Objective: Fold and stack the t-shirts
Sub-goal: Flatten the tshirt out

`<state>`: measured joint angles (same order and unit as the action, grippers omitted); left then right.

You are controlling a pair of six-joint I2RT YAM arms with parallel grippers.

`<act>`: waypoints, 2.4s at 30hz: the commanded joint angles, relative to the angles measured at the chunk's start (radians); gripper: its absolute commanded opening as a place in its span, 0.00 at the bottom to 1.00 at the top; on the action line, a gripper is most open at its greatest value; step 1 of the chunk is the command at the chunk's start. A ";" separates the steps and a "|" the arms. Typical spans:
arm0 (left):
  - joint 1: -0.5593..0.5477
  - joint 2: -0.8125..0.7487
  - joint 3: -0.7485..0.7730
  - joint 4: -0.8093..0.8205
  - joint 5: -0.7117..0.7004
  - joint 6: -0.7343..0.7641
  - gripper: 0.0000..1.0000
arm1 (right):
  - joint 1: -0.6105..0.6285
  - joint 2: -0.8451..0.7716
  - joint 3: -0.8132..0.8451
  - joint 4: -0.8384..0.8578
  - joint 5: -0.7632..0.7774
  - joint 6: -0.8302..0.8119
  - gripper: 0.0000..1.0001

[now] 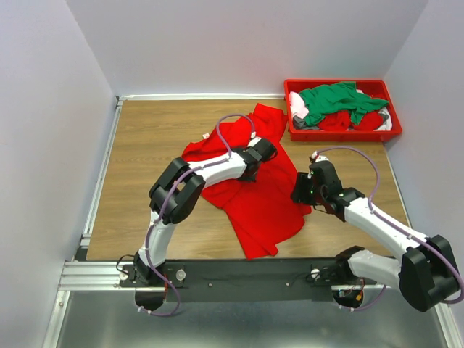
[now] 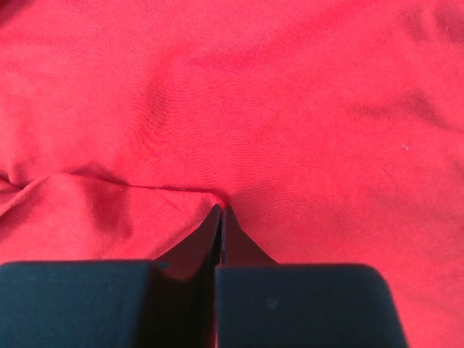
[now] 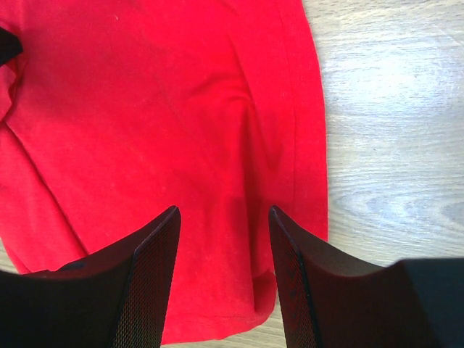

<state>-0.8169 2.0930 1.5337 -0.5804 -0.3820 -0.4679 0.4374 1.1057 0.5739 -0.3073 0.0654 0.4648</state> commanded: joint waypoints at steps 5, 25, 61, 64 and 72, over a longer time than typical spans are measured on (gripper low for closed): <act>0.001 -0.154 0.028 -0.070 -0.087 0.000 0.00 | 0.003 0.066 -0.003 0.016 0.008 0.021 0.60; 0.384 -0.764 -0.337 0.091 0.000 0.147 0.00 | -0.037 0.402 0.121 -0.004 0.091 0.026 0.01; 0.625 -1.108 -0.762 0.445 0.241 0.233 0.00 | -0.247 0.042 0.113 -0.289 -0.044 0.139 0.83; 0.625 -1.117 -0.764 0.444 0.241 0.233 0.00 | -0.264 0.019 0.069 -0.224 -0.027 0.187 0.87; 0.624 -1.142 -0.770 0.450 0.238 0.249 0.00 | -0.312 0.065 -0.074 -0.015 -0.124 0.221 0.85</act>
<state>-0.1982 0.9722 0.7738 -0.1570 -0.1612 -0.2390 0.1356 1.1484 0.5526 -0.4492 -0.0051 0.6487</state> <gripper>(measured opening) 0.008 0.868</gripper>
